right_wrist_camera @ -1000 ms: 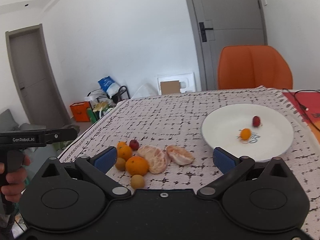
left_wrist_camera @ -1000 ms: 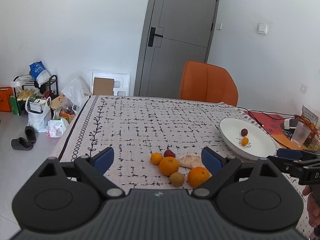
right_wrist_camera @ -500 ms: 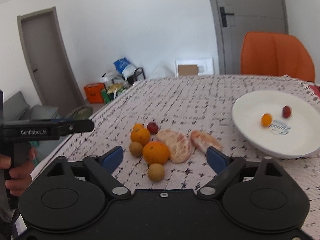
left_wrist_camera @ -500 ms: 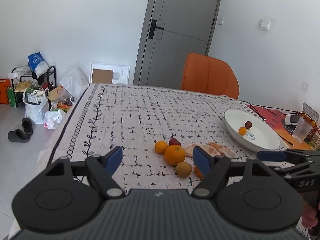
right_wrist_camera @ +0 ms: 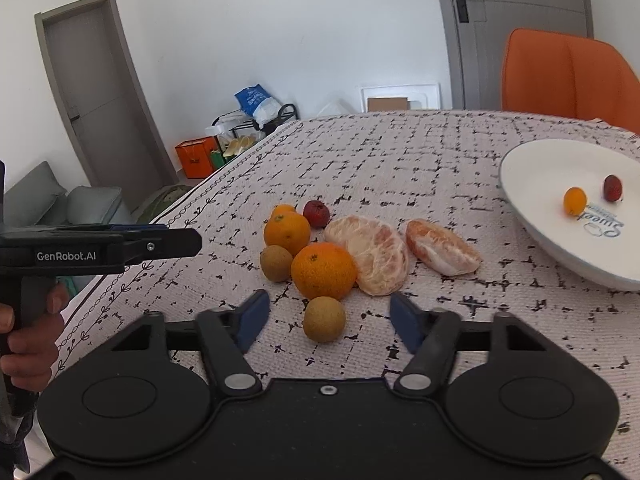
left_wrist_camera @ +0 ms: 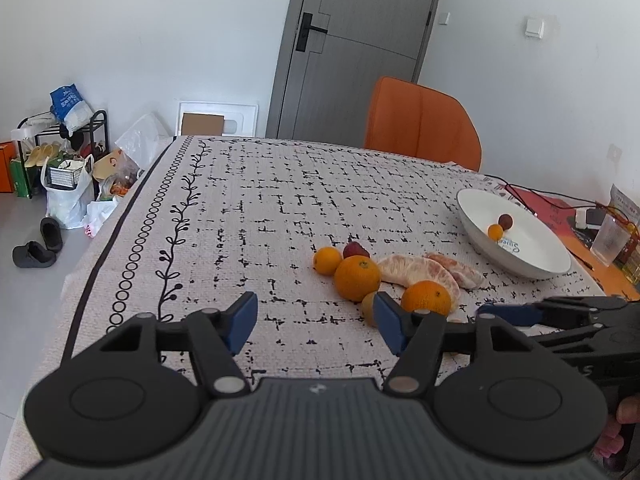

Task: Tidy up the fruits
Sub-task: 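Grasp the large orange with the left gripper while the right gripper grasps a kiwi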

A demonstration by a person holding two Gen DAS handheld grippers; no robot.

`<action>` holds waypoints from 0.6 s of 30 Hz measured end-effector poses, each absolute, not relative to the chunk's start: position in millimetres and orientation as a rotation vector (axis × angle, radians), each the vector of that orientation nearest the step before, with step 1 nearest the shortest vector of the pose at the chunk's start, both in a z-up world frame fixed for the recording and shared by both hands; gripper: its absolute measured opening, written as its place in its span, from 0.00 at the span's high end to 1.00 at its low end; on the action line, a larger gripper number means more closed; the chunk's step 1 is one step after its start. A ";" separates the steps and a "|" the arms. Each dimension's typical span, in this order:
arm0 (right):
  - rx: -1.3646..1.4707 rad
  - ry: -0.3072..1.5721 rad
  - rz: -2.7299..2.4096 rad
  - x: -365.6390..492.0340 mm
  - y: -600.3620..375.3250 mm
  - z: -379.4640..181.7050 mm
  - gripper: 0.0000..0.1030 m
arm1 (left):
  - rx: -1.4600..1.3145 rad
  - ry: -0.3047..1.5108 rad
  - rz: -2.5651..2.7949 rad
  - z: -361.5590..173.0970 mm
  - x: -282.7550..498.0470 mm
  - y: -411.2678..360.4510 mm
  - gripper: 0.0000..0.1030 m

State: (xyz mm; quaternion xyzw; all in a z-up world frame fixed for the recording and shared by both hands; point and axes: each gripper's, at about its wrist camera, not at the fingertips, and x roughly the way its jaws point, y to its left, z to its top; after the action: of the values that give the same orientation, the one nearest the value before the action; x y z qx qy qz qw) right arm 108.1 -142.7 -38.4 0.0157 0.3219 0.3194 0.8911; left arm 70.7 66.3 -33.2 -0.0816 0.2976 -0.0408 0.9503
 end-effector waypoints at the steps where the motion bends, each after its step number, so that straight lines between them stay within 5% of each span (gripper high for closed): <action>1: 0.027 0.690 0.672 109.9 -142.0 -40.8 0.79 | -0.167 0.607 -0.084 -33.7 72.4 66.2 0.40; 18: 0.079 0.663 0.627 116.4 -182.4 -29.7 0.79 | -0.154 0.632 -0.115 -40.1 113.6 37.9 0.49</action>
State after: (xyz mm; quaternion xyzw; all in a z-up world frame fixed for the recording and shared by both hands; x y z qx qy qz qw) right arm 116.4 -182.4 -29.7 0.0381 0.3202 0.3026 0.8969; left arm 113.6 37.9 -40.1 -0.0756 0.3104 -0.0566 0.9459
